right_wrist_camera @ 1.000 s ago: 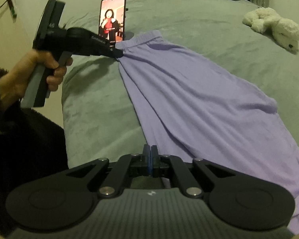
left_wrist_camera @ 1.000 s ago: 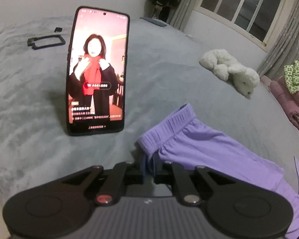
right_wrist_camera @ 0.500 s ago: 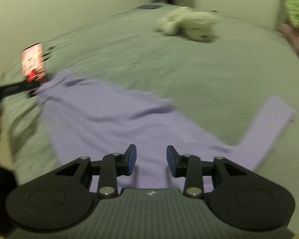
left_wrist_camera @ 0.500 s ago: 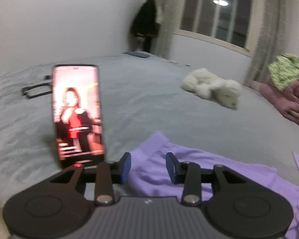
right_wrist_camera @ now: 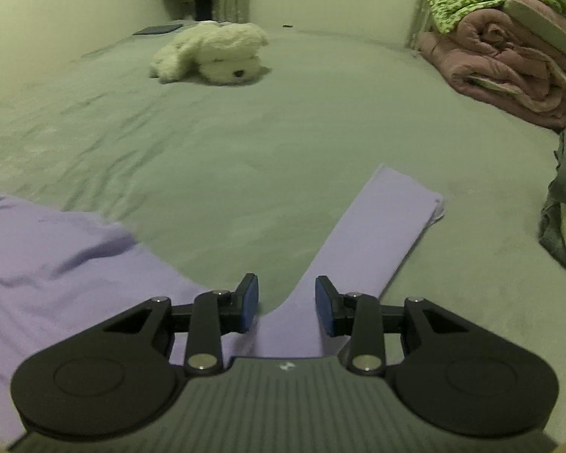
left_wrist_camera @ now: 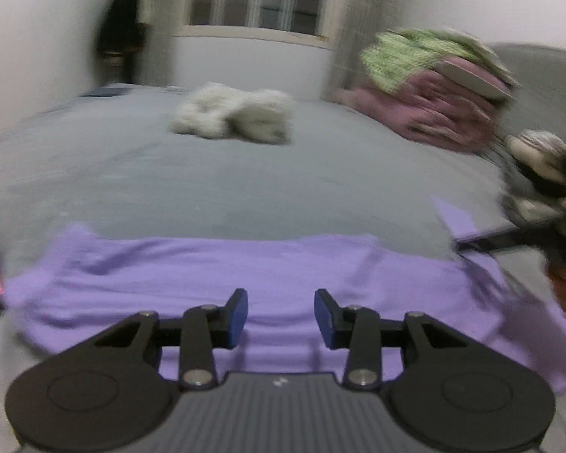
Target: Fold clothes
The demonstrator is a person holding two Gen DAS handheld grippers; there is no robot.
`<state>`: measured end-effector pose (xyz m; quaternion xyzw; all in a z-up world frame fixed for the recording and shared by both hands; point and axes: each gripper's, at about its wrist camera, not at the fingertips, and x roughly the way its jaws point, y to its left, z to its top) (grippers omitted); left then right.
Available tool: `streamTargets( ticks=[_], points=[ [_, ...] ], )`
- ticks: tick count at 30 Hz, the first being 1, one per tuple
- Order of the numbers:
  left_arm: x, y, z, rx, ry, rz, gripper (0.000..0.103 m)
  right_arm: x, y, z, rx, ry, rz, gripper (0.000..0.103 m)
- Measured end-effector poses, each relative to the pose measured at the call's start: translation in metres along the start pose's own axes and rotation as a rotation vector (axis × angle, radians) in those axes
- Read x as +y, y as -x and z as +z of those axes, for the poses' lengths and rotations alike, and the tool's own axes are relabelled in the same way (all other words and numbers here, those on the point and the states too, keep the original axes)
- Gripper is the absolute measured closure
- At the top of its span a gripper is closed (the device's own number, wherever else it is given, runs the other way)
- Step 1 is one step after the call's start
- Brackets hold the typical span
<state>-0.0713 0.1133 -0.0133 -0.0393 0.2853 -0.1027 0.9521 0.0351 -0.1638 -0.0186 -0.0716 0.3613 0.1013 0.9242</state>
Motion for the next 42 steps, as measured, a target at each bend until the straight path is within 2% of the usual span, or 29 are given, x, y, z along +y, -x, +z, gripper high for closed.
streamTargets(
  ticks=[8, 14, 15, 16, 18, 20, 22, 23, 27, 35, 38, 42],
  points=[
    [-0.043, -0.025, -0.01, 0.068, -0.113, -0.247, 0.061, -0.014, -0.025, 0.004, -0.016, -0.02, -0.085, 0.066],
    [-0.064, -0.031, -0.017, 0.092, -0.171, -0.339, 0.059, -0.024, -0.032, 0.003, -0.04, -0.03, -0.129, 0.079],
    [-0.067, -0.031, -0.019, 0.098, -0.179, -0.347, 0.059, -0.027, -0.032, 0.003, -0.042, -0.037, -0.134, 0.088],
    [-0.07, -0.032, -0.02, 0.101, -0.188, -0.351, 0.06, -0.03, -0.031, 0.003, -0.042, -0.052, -0.14, 0.098],
    [-0.075, -0.032, -0.021, 0.098, -0.208, -0.347, 0.062, -0.038, -0.029, 0.003, -0.044, -0.085, -0.15, 0.102],
    [-0.077, -0.033, -0.022, 0.099, -0.219, -0.345, 0.076, -0.046, -0.024, 0.005, -0.056, -0.128, -0.152, 0.102],
    [-0.077, -0.033, -0.021, 0.101, -0.222, -0.346, 0.099, -0.053, -0.017, 0.007, -0.072, -0.171, -0.154, 0.102],
    [-0.077, -0.032, -0.02, 0.098, -0.216, -0.346, 0.101, -0.057, -0.012, 0.009, -0.088, -0.192, -0.153, 0.102],
    [-0.071, -0.025, -0.013, 0.042, -0.17, -0.327, 0.101, -0.067, 0.013, 0.019, -0.173, -0.255, -0.144, 0.102],
    [-0.048, 0.0, 0.011, -0.137, -0.054, -0.253, 0.102, -0.072, 0.063, 0.043, -0.355, -0.355, -0.114, 0.102],
    [-0.041, 0.011, 0.016, -0.188, -0.04, -0.251, 0.102, -0.069, 0.083, 0.048, -0.416, -0.374, -0.094, 0.102],
    [-0.037, 0.024, 0.017, -0.219, -0.054, -0.27, 0.102, -0.059, 0.109, 0.052, -0.485, -0.337, -0.083, 0.102]
  ],
)
